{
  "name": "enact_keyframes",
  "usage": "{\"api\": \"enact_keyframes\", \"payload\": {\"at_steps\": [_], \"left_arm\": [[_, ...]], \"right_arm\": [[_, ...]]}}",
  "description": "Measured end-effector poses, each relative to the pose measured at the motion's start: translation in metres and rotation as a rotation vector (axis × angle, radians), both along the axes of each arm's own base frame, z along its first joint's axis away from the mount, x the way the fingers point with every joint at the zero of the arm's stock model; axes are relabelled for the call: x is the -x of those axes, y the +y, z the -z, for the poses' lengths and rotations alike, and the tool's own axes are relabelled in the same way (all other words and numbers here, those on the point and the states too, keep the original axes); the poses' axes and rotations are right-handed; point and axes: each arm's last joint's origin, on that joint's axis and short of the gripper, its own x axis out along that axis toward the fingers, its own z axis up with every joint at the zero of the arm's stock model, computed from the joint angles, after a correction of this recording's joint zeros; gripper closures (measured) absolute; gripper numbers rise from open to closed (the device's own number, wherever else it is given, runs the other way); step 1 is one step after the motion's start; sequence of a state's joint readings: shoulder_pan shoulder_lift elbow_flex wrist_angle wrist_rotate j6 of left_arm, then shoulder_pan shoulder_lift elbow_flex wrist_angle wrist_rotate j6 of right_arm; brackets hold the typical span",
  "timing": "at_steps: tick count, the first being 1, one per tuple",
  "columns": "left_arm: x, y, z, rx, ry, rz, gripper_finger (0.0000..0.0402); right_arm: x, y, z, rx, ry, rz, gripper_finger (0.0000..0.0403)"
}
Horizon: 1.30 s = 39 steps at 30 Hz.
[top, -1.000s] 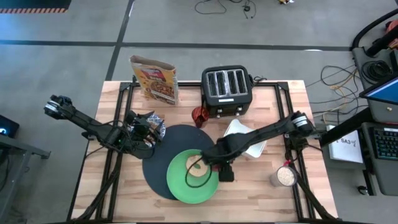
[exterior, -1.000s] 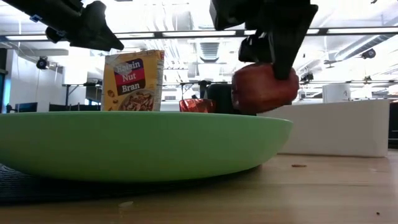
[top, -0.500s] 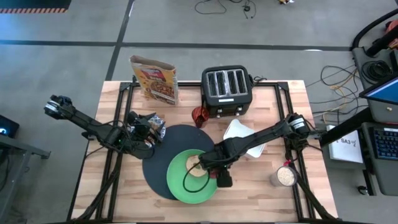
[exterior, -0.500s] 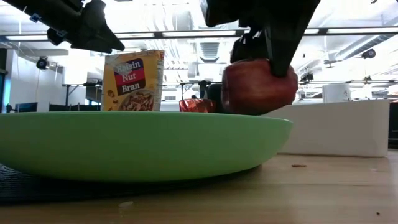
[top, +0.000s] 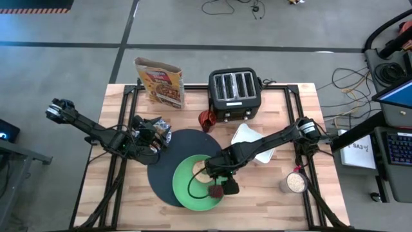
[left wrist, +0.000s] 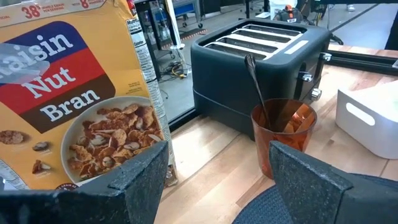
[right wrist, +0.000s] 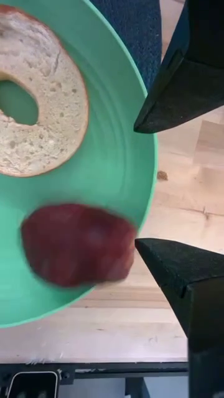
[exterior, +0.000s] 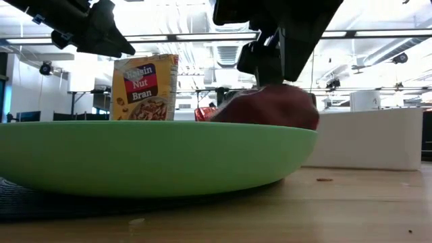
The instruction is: Arrange a breakfast setting
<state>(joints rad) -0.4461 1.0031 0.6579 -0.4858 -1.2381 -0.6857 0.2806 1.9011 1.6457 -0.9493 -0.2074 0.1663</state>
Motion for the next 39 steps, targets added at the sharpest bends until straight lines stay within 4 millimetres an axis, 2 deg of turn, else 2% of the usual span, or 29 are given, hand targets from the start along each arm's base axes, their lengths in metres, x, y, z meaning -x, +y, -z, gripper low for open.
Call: {"api": "enact_keyframes", "payload": {"at_steps": [11, 18, 26, 32, 39], "left_arm": [[0.0, 0.0, 0.0, 0.001, 0.0, 0.001, 0.0143], [0.0, 0.0, 0.0, 0.004, -0.001, 0.001, 0.0143], [0.0, 0.0, 0.001, 0.01, 0.013, 0.016, 0.0143], [-0.001, -0.001, 0.001, 0.008, 0.015, 0.016, 0.0143], [-0.001, -0.001, 0.001, 0.001, 0.023, 0.018, 0.0143]], "right_arm": [[-0.001, -0.002, -0.003, 0.014, -0.034, -0.023, 0.0123], [-0.001, -0.009, -0.024, 0.151, -0.221, -0.087, 0.014], [0.017, -0.04, -0.048, 0.199, -0.456, -0.018, 0.0154], [0.038, -0.07, -0.046, 0.23, -0.646, 0.076, 0.0154], [0.051, -0.113, -0.04, 0.342, -0.844, 0.307, 0.0154]]}}
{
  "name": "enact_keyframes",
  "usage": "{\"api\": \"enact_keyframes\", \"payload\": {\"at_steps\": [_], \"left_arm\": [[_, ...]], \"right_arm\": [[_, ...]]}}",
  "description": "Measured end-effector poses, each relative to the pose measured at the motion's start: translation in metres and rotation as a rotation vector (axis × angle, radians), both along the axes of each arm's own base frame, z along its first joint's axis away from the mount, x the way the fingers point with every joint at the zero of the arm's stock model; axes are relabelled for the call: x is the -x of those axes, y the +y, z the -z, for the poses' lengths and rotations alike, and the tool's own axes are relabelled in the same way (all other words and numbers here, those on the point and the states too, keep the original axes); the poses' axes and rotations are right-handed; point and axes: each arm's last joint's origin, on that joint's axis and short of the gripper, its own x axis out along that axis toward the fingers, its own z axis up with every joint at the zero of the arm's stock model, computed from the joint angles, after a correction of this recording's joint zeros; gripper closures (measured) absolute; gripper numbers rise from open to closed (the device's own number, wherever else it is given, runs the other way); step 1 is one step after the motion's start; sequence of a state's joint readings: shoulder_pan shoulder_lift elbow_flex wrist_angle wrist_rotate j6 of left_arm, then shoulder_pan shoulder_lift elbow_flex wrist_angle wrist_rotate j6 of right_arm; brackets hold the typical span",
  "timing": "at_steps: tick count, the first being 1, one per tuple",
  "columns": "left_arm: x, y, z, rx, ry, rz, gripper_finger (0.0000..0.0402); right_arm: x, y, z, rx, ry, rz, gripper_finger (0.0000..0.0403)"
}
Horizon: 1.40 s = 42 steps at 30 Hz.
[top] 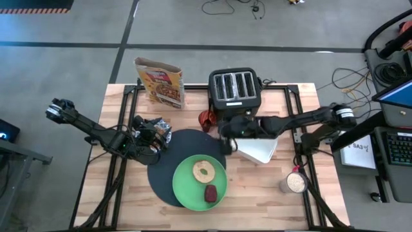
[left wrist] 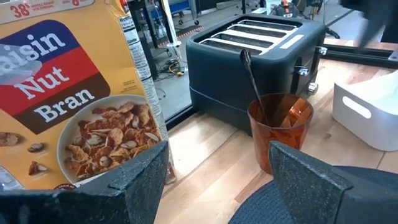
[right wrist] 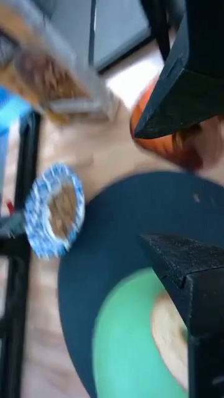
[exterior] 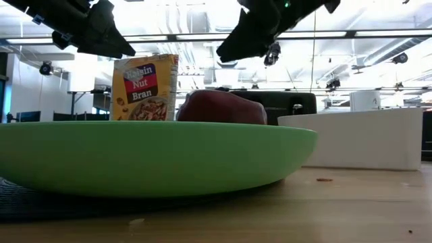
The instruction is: Arrange a breakfast setting
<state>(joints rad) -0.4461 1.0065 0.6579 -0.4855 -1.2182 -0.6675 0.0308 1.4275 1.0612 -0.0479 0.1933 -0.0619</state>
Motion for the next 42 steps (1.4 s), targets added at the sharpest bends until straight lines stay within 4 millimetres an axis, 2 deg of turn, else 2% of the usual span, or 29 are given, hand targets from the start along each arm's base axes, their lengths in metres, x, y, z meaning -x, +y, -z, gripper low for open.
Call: {"api": "enact_keyframes", "payload": {"at_steps": [11, 16, 23, 28, 36, 42], "left_arm": [[0.0, 0.0, 0.0, -0.026, 0.029, 0.007, 0.0143], [0.0, 0.0, 0.0, -0.037, 0.042, 0.011, 0.0143], [0.0, 0.001, 0.0, -0.051, 0.057, 0.015, 0.0143], [0.0, 0.0, -0.001, -0.049, 0.052, 0.014, 0.0143], [-0.001, 0.0, -0.001, -0.051, 0.049, 0.015, 0.0143], [-0.001, 0.0, -0.001, -0.051, 0.05, 0.015, 0.0143]], "right_arm": [[0.006, -0.072, -0.01, 0.064, -0.026, 0.093, 0.0174], [0.011, -0.094, -0.011, 0.103, -0.018, 0.138, 0.0182], [0.015, -0.111, -0.013, 0.126, -0.033, 0.171, 0.0184], [0.014, -0.12, -0.014, 0.09, -0.087, 0.127, 0.0184], [0.0, -0.133, 0.01, 0.094, -0.06, 0.134, 0.0184], [-0.004, -0.135, 0.015, 0.094, -0.065, 0.136, 0.0184]]}}
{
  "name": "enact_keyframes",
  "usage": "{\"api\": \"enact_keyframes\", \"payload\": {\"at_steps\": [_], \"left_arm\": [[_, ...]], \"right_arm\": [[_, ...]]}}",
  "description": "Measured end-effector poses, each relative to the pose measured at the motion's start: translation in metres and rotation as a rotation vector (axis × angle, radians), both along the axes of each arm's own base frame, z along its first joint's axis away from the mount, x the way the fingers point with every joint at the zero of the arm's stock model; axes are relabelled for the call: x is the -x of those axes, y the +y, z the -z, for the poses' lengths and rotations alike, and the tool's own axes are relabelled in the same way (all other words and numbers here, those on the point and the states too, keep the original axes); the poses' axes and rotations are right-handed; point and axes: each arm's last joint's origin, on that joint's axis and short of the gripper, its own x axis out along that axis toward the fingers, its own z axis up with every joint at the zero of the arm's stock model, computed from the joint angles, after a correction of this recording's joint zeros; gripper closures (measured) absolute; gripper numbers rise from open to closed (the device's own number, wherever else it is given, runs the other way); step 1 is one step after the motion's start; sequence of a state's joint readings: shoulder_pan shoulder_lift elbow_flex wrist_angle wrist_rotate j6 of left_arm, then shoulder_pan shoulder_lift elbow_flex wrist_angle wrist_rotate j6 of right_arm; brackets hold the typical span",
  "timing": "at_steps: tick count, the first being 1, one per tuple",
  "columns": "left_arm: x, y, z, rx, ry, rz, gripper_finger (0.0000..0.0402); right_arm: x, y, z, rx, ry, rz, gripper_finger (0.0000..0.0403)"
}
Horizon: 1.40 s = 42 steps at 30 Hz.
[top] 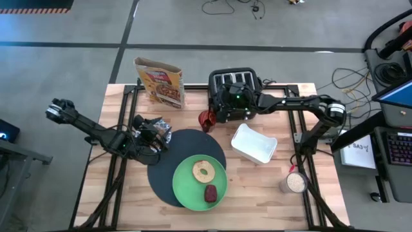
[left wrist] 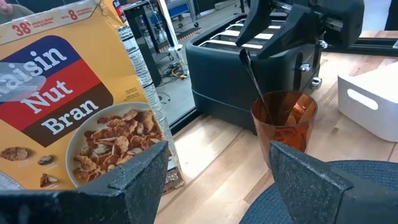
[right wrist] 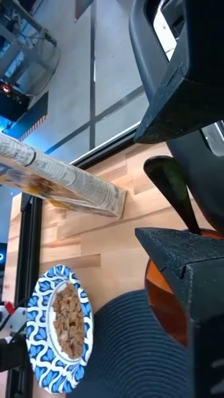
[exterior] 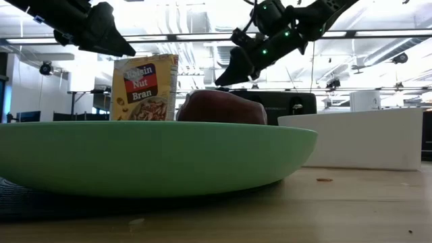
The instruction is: Arrange a breakfast setting
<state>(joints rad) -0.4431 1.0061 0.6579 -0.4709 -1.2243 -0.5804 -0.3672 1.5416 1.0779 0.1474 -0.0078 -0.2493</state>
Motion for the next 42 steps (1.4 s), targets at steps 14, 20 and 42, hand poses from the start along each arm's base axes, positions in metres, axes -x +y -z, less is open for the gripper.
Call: {"api": "enact_keyframes", "payload": {"at_steps": [14, 20, 42], "left_arm": [[0.0, 0.0, 0.0, 0.004, -0.006, -0.001, 0.0143], [0.0, 0.0, 0.0, 0.003, -0.005, 0.0, 0.0143], [-0.015, -0.009, 0.086, 0.291, 0.76, 0.184, 0.0211]], "right_arm": [[-0.004, -0.008, 0.014, -0.014, 0.029, 0.019, 0.0184], [-0.004, -0.008, 0.014, -0.015, 0.026, 0.015, 0.0184], [-0.003, 0.002, 0.002, 0.007, 0.0, -0.012, 0.0184]]}}
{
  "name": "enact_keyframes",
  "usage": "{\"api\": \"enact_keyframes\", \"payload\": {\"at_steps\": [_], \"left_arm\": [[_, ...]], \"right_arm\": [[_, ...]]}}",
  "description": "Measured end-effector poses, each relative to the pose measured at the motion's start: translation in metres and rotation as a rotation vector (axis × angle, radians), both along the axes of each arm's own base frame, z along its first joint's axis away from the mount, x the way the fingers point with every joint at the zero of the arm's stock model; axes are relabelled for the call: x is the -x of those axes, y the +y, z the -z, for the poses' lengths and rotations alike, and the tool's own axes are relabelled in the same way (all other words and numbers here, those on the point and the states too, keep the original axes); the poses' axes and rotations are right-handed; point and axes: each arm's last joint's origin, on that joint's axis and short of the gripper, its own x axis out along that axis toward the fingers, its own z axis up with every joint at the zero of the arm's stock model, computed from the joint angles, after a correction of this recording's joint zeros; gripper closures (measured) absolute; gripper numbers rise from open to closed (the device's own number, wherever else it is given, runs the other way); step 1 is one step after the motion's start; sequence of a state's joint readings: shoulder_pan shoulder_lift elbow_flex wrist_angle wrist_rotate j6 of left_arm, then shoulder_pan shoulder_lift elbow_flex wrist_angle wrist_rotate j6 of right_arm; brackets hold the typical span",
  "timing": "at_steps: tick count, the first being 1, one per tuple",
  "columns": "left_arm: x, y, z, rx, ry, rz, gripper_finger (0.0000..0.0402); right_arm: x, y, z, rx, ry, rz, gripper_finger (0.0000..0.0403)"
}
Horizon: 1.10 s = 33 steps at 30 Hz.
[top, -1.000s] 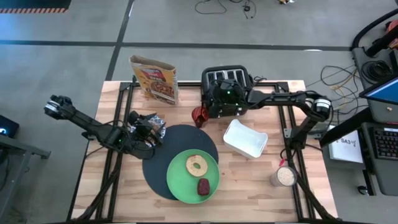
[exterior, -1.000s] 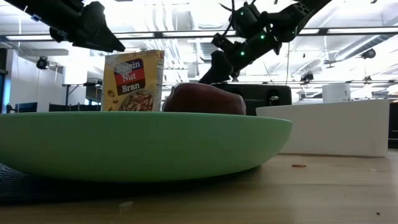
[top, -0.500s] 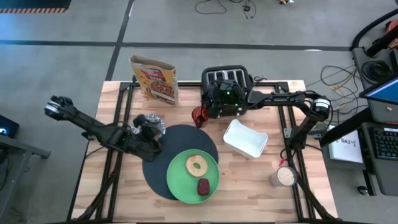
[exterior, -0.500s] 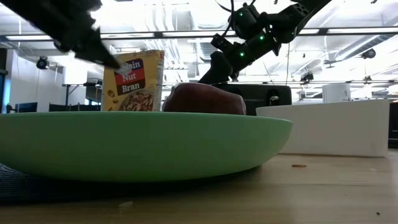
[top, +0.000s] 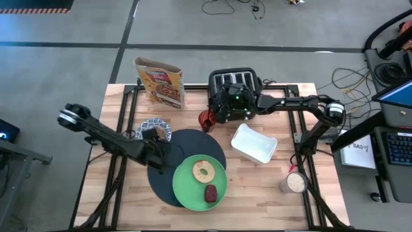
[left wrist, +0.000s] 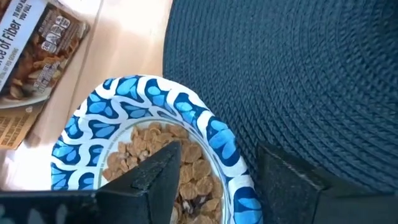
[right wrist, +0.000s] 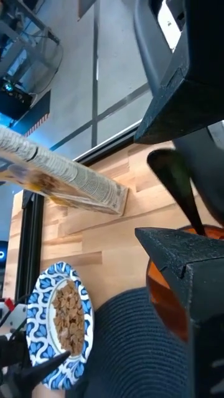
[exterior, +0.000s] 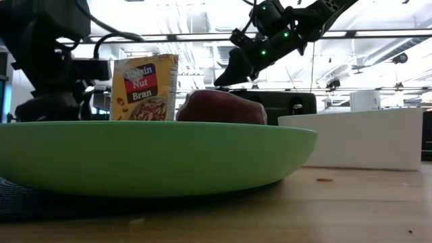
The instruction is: Arrange a breakfast setting
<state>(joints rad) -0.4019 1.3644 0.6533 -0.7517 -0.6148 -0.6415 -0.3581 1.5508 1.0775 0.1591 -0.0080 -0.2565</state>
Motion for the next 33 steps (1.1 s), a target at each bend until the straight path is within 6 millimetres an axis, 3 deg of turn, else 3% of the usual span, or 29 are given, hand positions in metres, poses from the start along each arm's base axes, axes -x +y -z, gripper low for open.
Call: {"api": "enact_keyframes", "payload": {"at_steps": [6, 21, 33], "left_arm": [[-0.001, -0.001, 0.006, -0.009, 0.021, -0.018, 0.0233], [-0.003, -0.001, 0.006, -0.002, 0.02, -0.025, 0.0362], [-0.02, -0.016, -0.018, 0.05, -0.079, 0.005, 0.038]], "right_arm": [[0.0, 0.005, -0.004, 0.009, -0.006, -0.014, 0.0184], [0.003, 0.009, -0.012, 0.025, -0.023, -0.026, 0.0184], [0.003, 0.011, -0.012, 0.023, -0.018, -0.032, 0.0184]]}}
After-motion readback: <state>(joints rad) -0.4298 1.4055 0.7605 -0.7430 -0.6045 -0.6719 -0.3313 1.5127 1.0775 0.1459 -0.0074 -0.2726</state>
